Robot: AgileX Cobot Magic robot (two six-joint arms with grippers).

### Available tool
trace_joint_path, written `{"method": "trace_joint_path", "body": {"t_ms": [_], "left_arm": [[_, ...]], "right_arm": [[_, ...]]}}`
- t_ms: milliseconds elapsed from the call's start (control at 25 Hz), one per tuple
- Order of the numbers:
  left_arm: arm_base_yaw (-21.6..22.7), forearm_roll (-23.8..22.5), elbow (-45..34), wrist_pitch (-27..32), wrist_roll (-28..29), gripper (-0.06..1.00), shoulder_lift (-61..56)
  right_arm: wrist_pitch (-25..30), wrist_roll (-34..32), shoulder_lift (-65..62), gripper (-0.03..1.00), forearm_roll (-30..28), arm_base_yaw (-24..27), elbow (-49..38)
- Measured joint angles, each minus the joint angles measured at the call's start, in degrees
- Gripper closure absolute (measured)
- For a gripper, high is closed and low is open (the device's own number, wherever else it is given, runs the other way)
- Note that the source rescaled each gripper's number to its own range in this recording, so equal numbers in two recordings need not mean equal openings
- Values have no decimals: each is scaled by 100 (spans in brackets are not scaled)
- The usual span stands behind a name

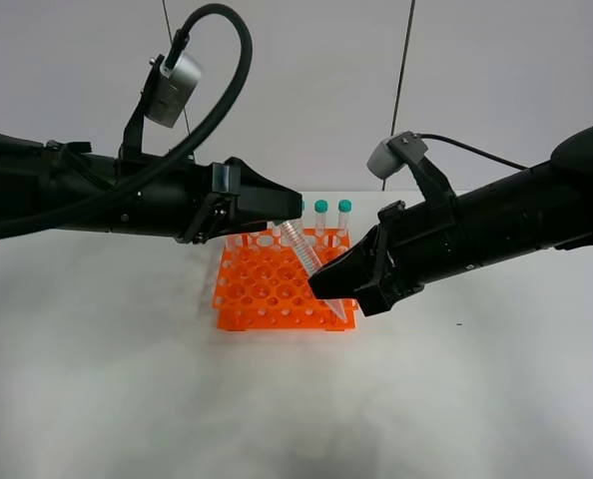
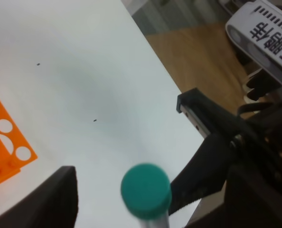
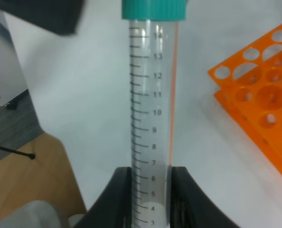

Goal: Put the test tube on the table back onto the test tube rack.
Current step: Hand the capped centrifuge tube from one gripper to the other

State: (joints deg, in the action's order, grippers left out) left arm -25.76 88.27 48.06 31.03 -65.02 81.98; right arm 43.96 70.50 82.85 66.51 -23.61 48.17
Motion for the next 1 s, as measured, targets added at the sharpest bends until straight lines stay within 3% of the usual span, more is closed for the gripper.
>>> {"method": "trace_joint_path", "body": {"t_ms": [880, 1000], "left_arm": [[-99, 65, 0, 56, -7, 9, 0], [-99, 65, 0, 56, -7, 15, 0]], "right_arm": [[215, 0, 0, 93, 301, 0, 0], [215, 0, 0, 93, 301, 0, 0]]}}
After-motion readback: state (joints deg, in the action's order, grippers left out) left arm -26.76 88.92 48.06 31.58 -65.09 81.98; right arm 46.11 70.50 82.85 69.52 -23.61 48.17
